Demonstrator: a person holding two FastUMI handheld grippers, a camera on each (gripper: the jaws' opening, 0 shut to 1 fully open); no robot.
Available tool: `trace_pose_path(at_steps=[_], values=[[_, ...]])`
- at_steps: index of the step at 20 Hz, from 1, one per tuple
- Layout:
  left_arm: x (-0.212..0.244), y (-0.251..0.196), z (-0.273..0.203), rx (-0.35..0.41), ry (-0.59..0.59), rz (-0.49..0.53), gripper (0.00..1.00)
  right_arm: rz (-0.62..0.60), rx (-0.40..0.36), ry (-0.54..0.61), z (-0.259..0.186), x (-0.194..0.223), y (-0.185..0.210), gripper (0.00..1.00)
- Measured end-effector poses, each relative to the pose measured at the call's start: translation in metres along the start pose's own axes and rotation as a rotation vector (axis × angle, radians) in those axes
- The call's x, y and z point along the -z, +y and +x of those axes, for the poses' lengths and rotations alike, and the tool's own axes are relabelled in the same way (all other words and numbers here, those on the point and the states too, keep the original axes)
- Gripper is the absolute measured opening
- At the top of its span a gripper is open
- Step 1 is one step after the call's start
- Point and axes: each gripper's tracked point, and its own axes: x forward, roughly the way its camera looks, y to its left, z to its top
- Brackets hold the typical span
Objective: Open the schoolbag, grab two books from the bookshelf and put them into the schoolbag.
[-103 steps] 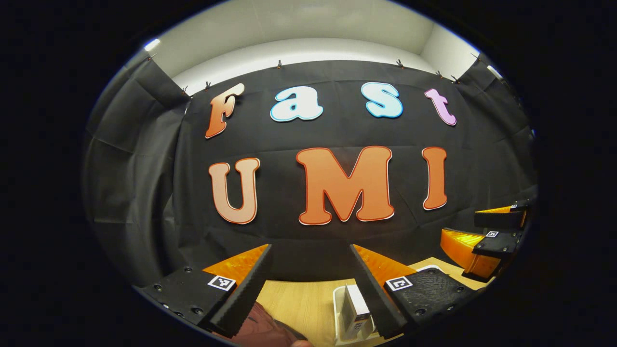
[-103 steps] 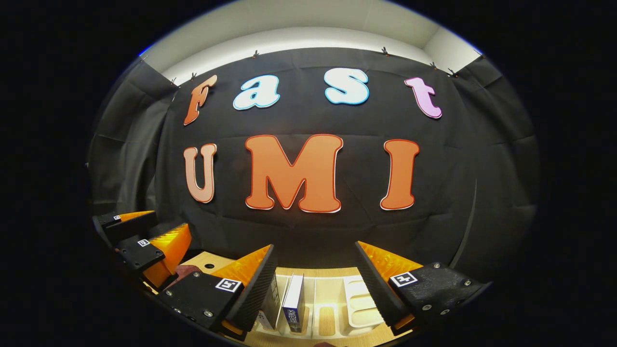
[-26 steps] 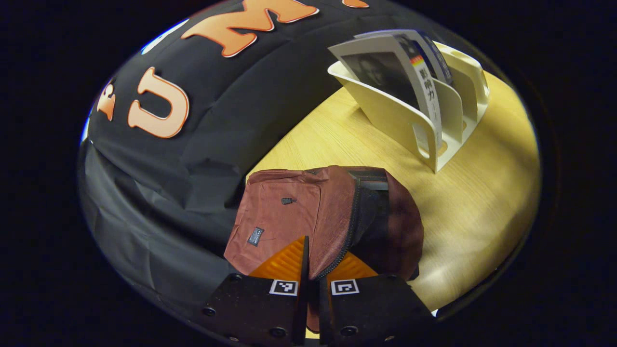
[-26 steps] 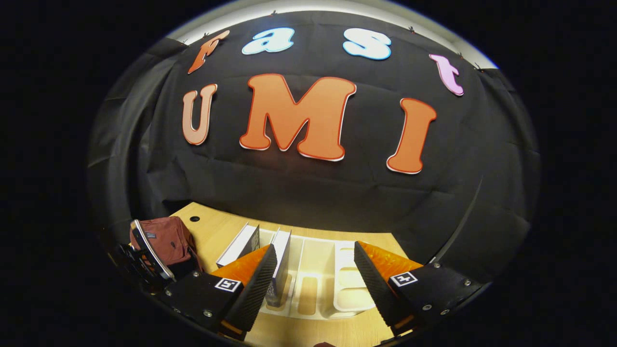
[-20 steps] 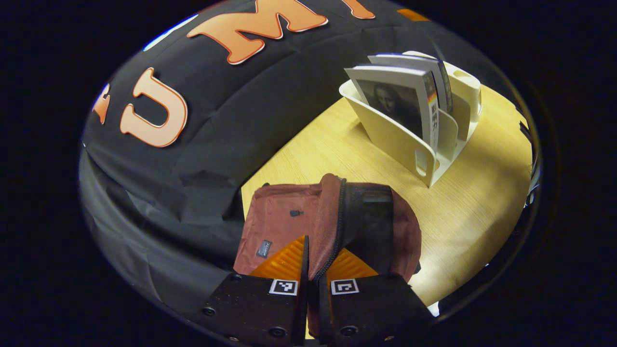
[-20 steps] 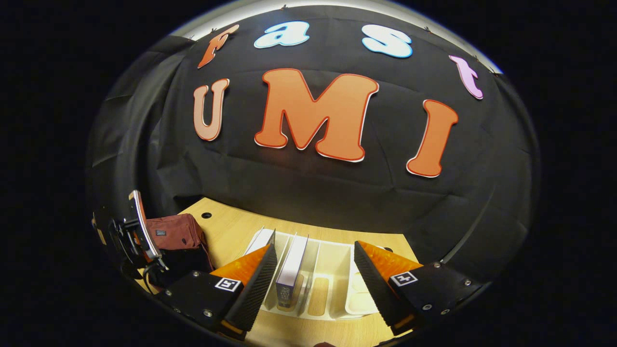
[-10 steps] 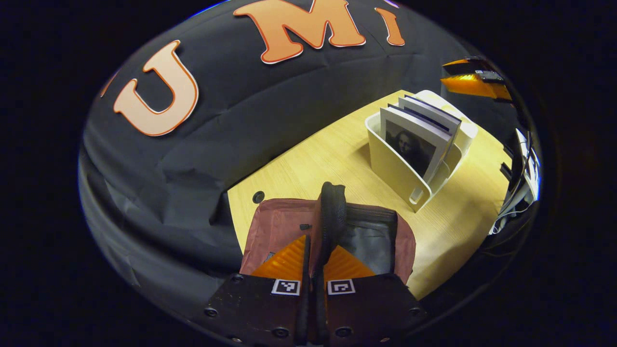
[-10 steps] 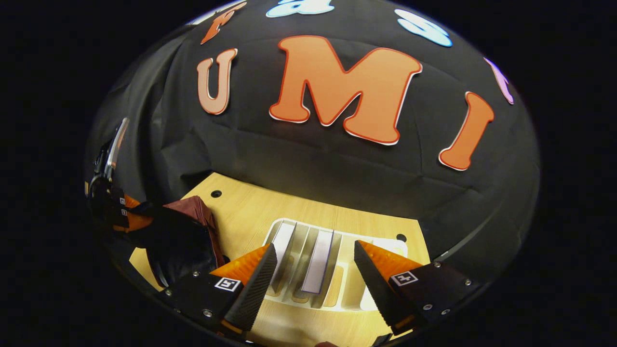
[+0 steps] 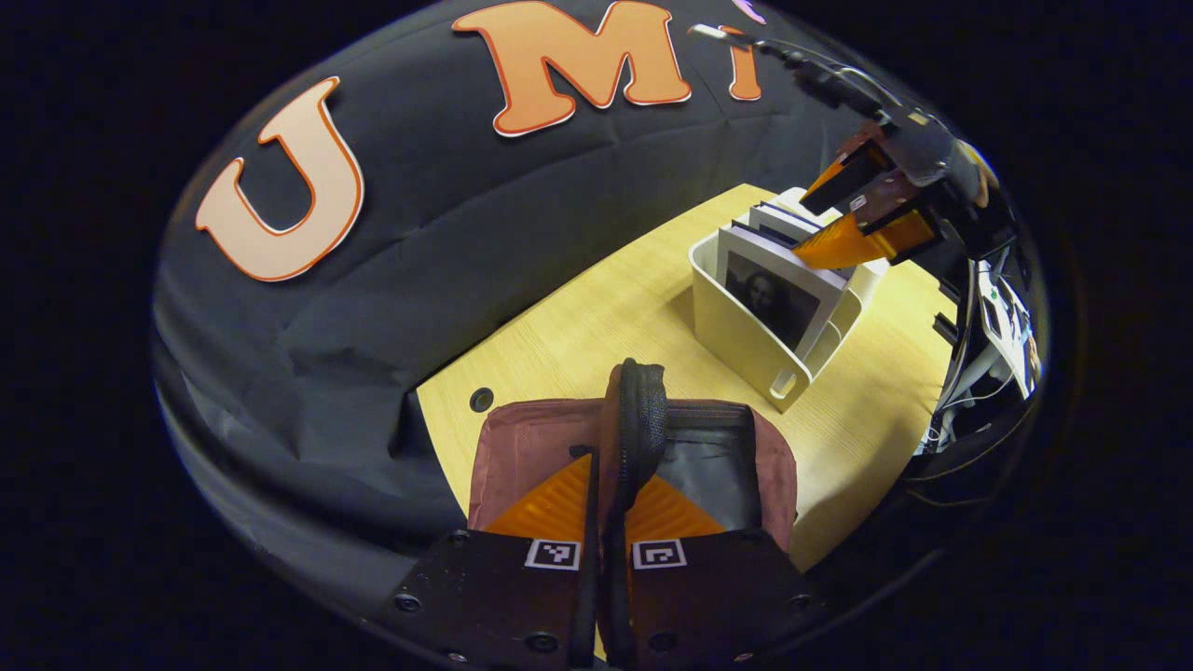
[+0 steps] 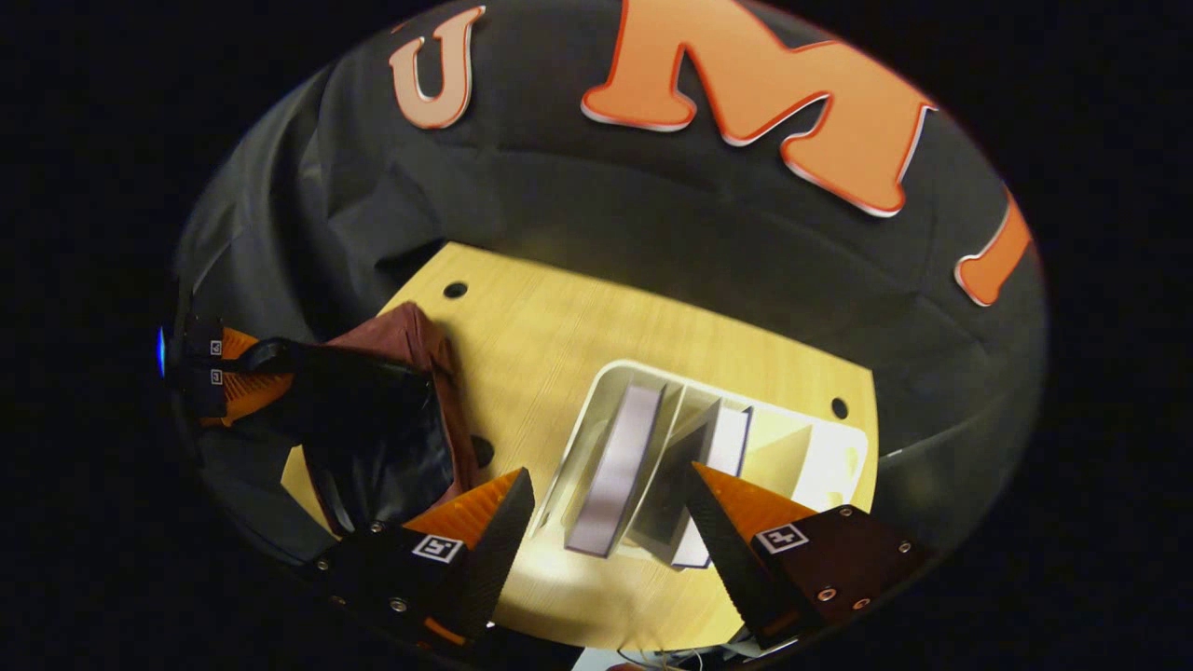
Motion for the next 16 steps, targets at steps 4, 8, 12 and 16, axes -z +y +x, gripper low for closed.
trace_pose_path(at_steps=[4,8,12,16], values=[[0.001,0.003,-0.002,0.008,-0.026,0.009,0.06,0.05,0.025,0.116,0.03,0.002,-0.006,0.98],[0.006,0.008,-0.002,0.012,-0.035,-0.001,0.06,0.067,0.03,0.226,0.054,0.011,-0.004,0.98],[0.012,0.009,-0.003,0.012,-0.041,-0.014,0.07,0.109,0.059,0.289,0.072,0.013,-0.006,0.75],[0.02,0.008,-0.002,0.014,-0.033,-0.043,0.06,0.101,0.081,0.338,0.091,0.023,-0.001,0.49]])
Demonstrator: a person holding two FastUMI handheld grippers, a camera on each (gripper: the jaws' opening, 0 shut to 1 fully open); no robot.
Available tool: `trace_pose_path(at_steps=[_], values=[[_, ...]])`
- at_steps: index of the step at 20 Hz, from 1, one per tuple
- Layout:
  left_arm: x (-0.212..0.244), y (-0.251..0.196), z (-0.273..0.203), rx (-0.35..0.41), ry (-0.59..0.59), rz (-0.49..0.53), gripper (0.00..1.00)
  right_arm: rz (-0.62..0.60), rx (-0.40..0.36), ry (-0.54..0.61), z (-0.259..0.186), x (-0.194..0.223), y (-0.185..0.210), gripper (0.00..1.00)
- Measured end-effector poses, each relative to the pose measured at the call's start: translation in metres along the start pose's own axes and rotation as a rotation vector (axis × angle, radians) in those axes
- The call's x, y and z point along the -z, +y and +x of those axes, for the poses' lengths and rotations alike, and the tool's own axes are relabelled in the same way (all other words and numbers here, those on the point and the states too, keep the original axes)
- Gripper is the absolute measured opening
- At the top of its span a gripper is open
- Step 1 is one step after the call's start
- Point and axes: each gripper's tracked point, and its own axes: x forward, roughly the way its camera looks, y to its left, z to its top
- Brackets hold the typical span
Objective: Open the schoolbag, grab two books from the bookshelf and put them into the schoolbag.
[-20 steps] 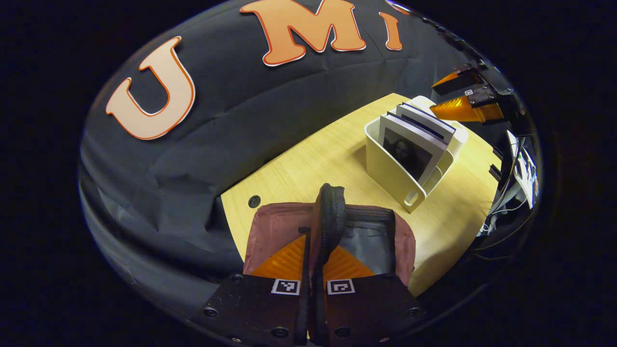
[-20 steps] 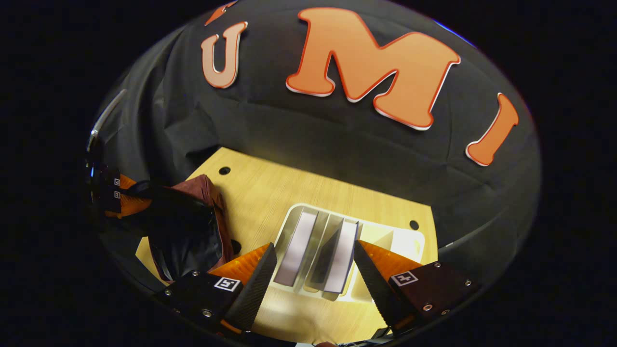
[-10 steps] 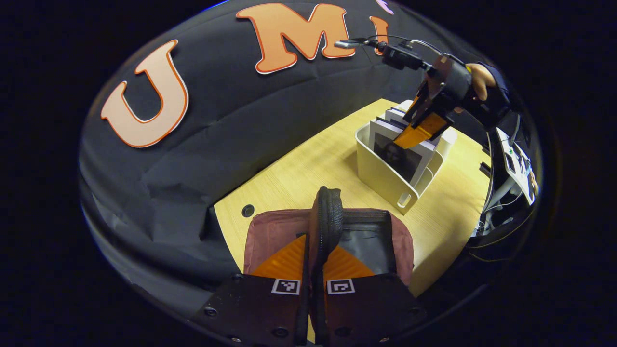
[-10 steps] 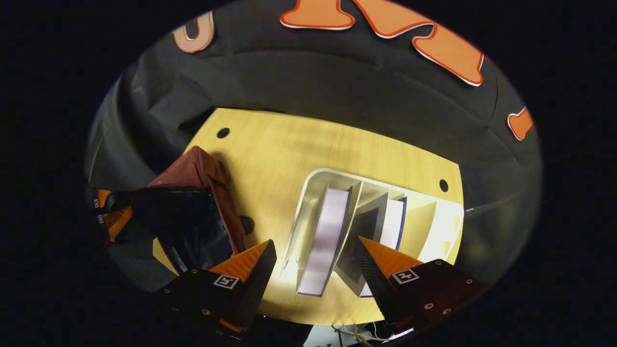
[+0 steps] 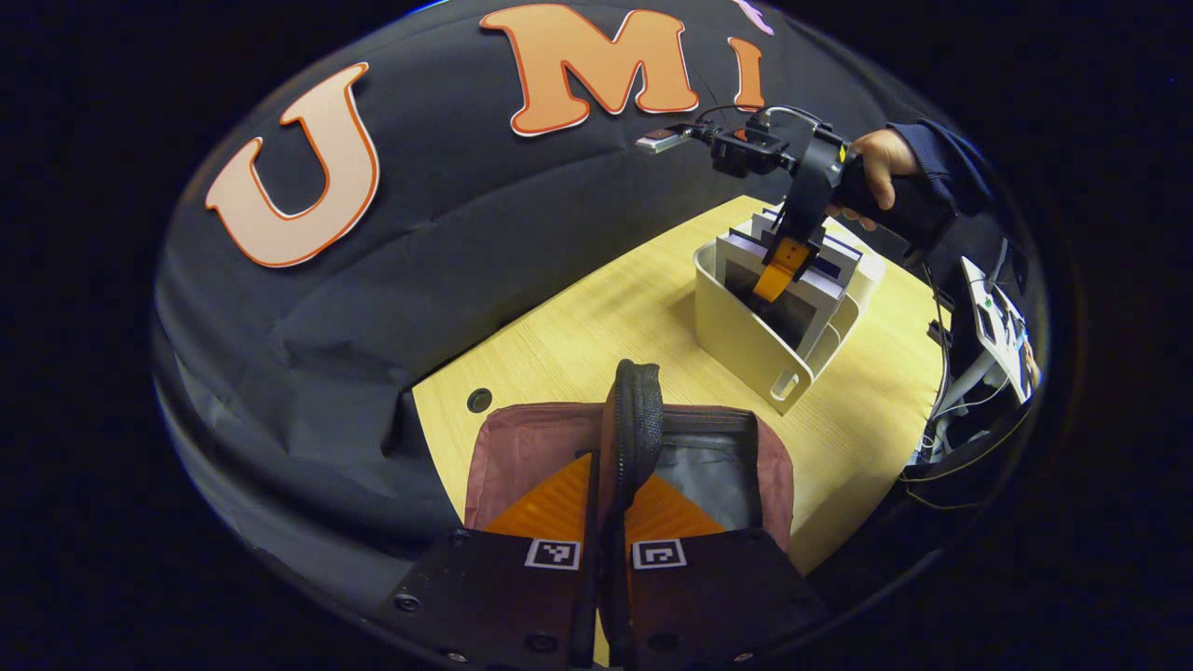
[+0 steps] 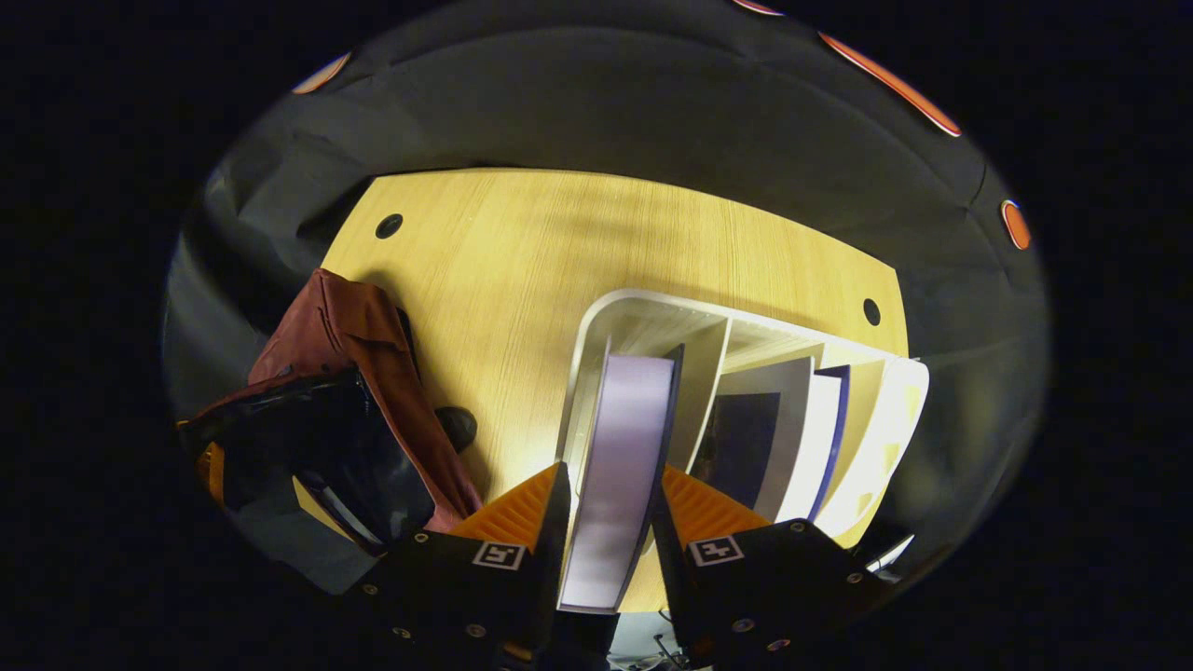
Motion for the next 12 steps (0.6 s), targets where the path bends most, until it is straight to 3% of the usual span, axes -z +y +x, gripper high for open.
trace_pose_path(at_steps=[5,12], values=[[0.011,-0.007,0.007,0.012,0.025,-0.026,0.06,0.046,0.005,0.065,0.024,0.011,0.002,0.47],[0.004,-0.009,0.014,0.01,0.047,-0.012,0.06,0.052,-0.041,0.039,0.009,0.015,-0.003,0.41]])
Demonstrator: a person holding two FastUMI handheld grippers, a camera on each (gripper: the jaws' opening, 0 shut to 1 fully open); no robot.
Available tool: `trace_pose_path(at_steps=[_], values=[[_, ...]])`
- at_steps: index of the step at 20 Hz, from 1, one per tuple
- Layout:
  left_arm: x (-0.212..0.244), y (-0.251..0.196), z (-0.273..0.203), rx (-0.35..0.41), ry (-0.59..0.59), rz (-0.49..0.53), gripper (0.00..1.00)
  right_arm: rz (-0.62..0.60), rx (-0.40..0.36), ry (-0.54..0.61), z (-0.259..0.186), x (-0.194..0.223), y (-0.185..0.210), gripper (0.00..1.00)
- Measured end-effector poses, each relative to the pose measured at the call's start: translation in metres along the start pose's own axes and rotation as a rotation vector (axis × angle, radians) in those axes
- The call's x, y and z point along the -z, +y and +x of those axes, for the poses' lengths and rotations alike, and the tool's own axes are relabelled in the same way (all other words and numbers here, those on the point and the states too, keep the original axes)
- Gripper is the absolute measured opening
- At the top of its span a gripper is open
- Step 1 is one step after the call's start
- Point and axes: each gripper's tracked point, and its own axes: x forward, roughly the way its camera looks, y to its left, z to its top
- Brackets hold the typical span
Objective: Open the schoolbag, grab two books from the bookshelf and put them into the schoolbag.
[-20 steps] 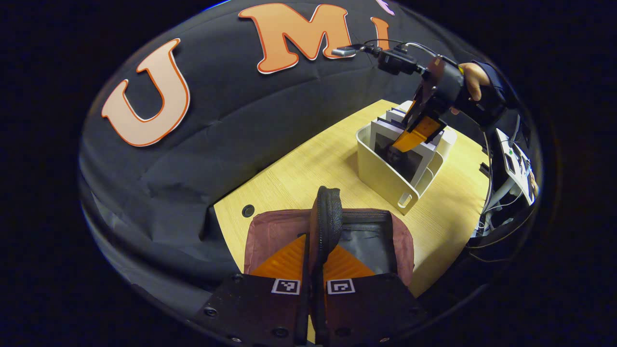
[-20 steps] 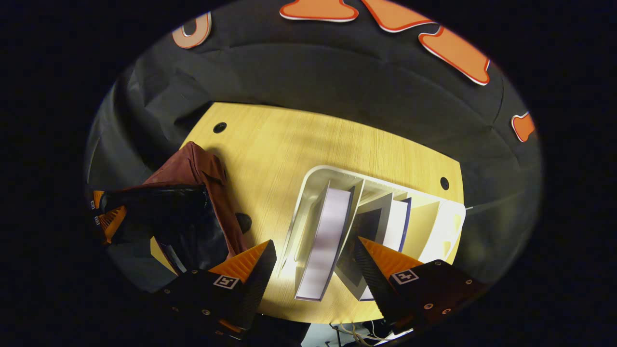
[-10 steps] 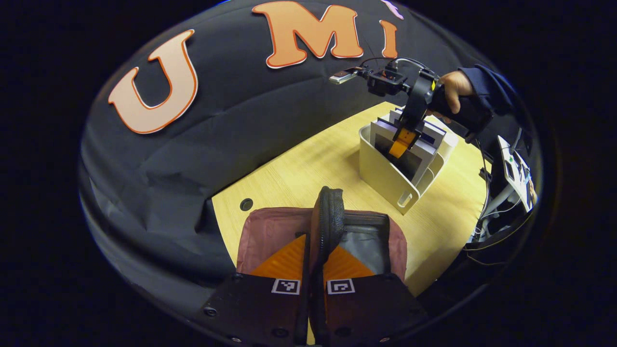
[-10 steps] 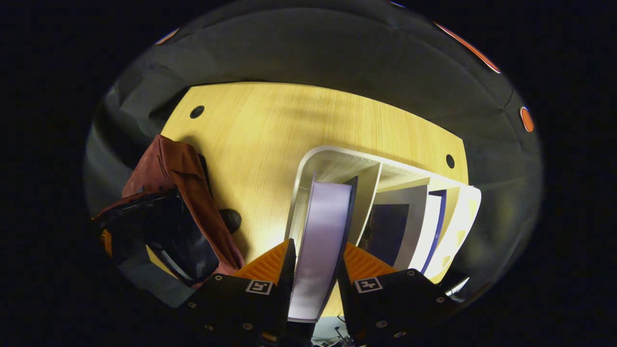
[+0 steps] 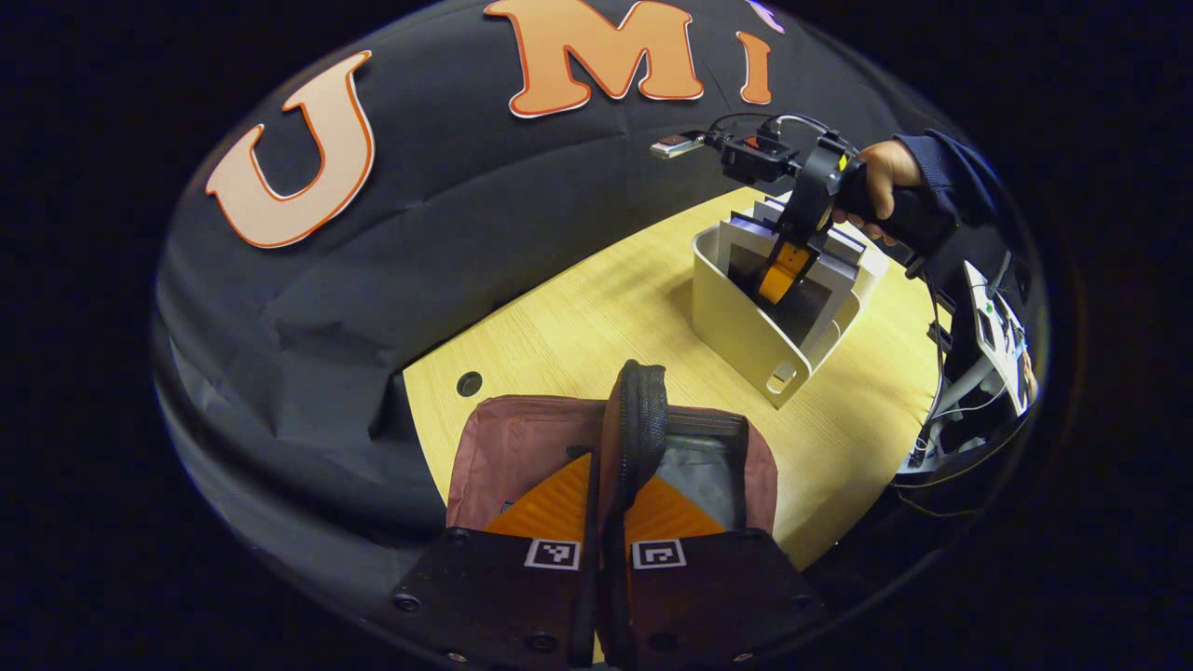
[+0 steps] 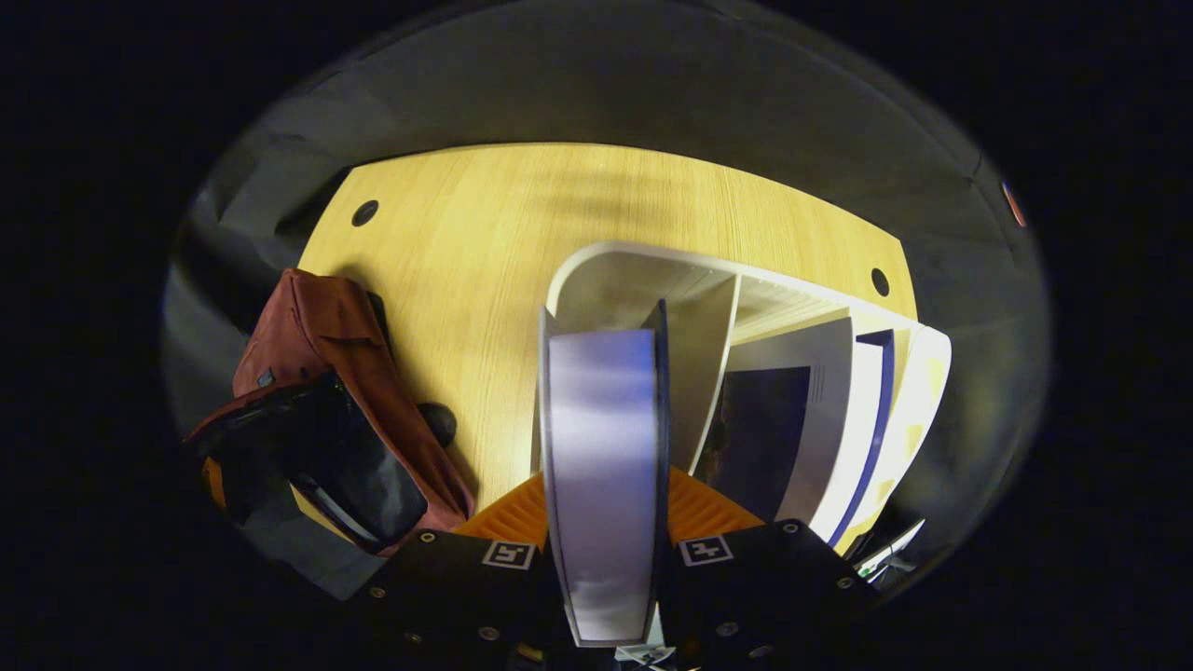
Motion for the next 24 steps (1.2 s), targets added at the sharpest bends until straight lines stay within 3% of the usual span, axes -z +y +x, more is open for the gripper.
trace_pose_path(at_steps=[19,24], values=[[0.0,-0.004,0.002,-0.03,0.061,-0.004,0.06,-0.03,-0.239,-0.222,-0.148,0.013,-0.018,0.41],[0.0,-0.003,0.002,-0.028,0.077,0.009,0.06,0.013,-0.369,-0.32,-0.178,0.015,-0.004,0.41]])
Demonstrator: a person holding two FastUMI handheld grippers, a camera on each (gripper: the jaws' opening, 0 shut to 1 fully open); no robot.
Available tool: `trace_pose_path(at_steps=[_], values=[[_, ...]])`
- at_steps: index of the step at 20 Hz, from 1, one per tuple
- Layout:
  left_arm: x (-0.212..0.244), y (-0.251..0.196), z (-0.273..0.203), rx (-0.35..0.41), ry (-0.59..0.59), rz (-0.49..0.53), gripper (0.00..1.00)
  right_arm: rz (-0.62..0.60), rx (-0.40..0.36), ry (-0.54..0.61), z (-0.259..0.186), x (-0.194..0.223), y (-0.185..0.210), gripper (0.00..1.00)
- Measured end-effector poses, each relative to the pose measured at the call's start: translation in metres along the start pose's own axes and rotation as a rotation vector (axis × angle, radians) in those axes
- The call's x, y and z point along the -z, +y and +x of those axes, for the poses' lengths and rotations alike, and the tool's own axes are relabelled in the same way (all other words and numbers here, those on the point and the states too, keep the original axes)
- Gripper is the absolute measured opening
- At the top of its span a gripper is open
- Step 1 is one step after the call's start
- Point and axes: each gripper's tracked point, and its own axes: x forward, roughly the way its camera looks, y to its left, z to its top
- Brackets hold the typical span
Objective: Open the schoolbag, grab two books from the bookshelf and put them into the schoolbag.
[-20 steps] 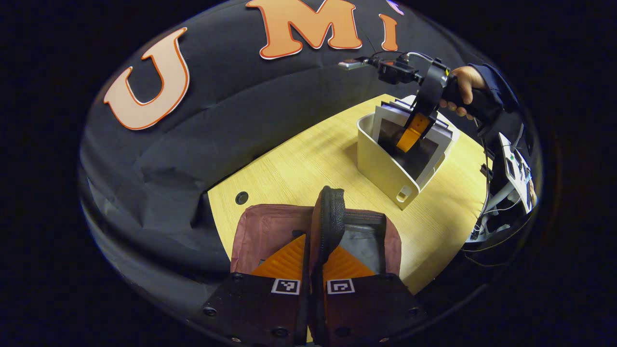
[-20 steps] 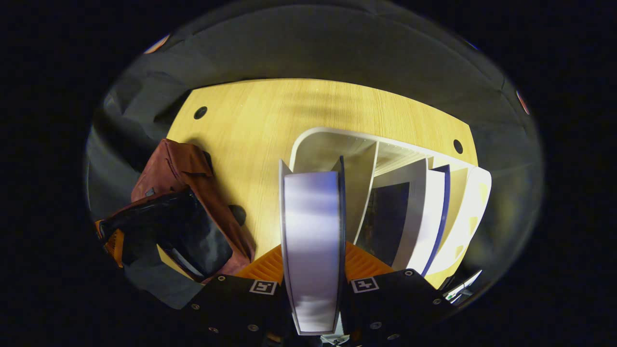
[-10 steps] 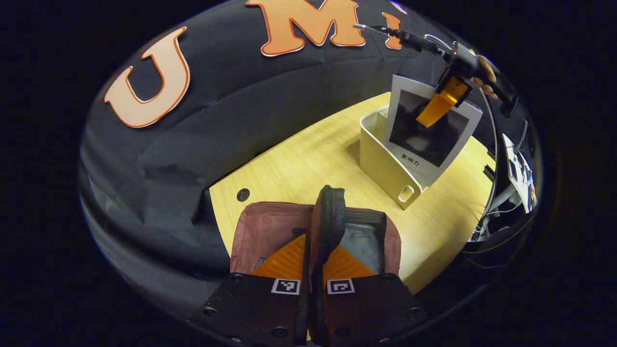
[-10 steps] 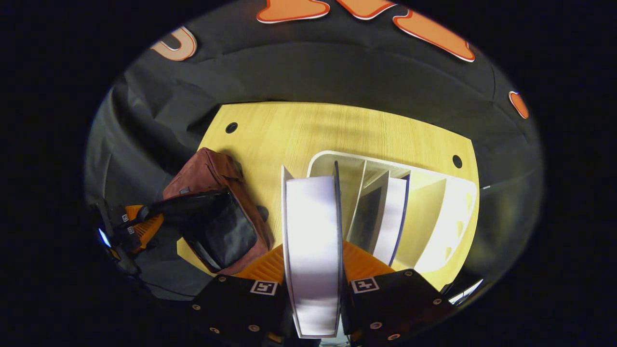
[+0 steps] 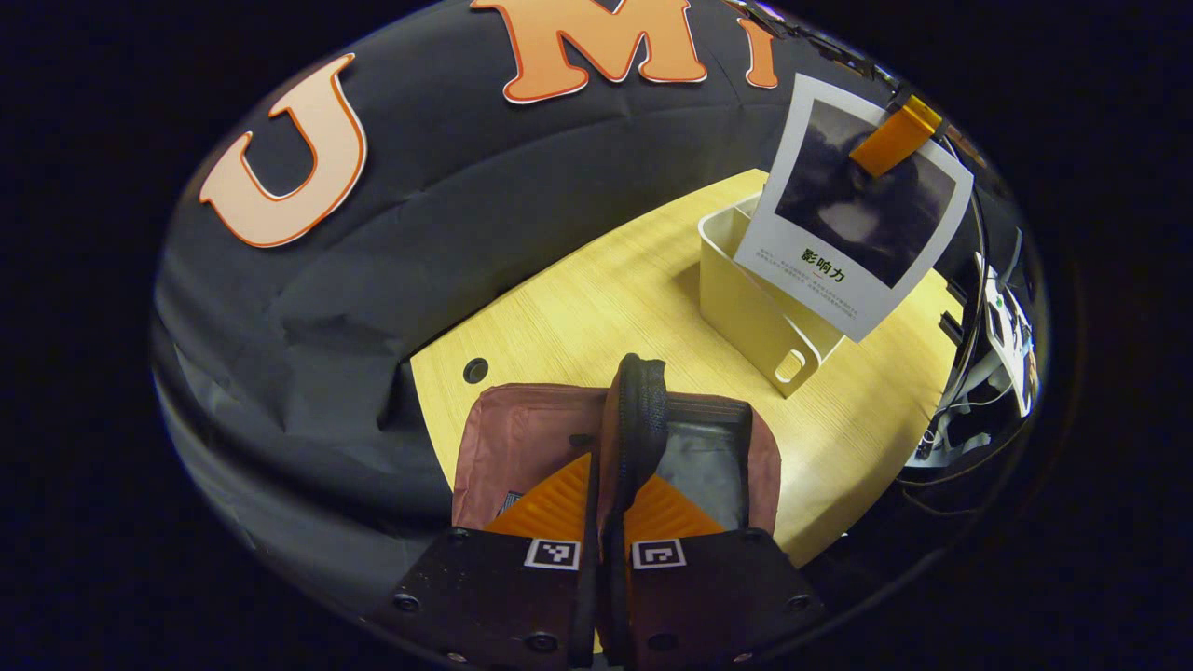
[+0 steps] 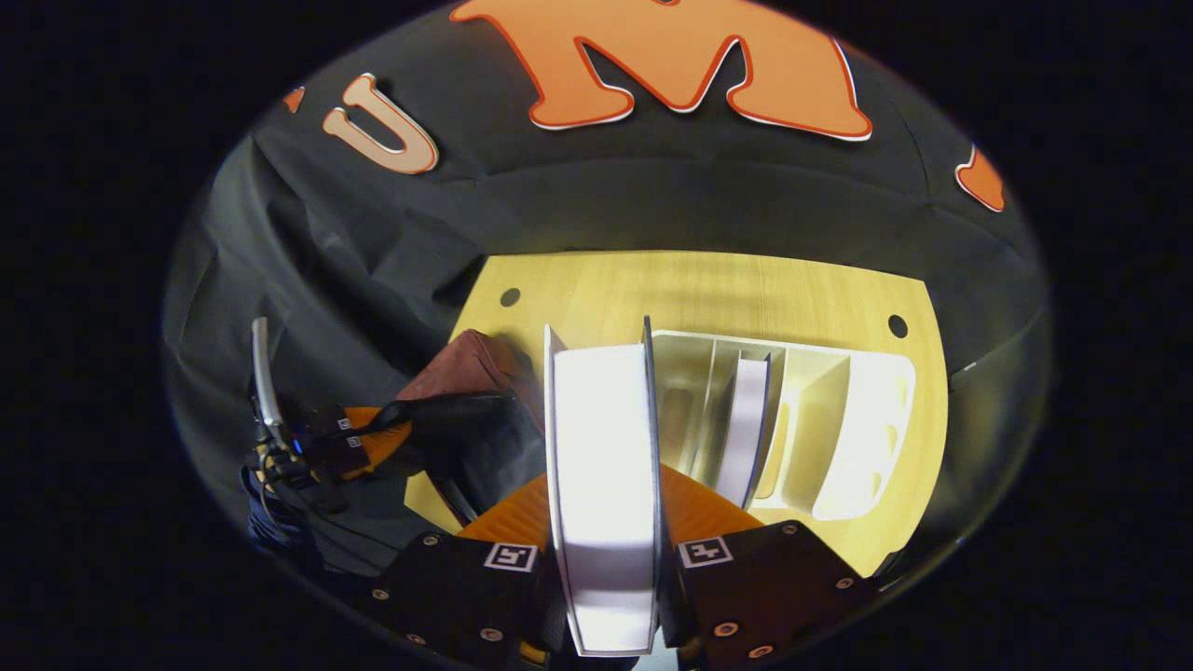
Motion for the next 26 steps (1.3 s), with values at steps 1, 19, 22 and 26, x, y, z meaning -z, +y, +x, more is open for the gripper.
trace_pose_path(at_steps=[1,19,22,26], values=[[-0.002,0.001,0.0,0.0,0.004,0.004,0.06,0.006,-0.017,-0.013,0.0,0.002,0.006,0.4],[-0.024,-0.004,-0.002,0.032,0.014,0.002,0.06,0.41,-0.286,-0.108,0.091,0.078,0.081,0.4],[-0.025,-0.01,-0.004,0.042,-0.007,-0.015,0.06,0.51,-0.368,-0.149,0.104,0.079,0.093,0.4],[-0.029,-0.014,-0.007,0.05,-0.038,-0.049,0.06,0.582,-0.385,-0.194,0.133,0.087,0.097,0.4]])
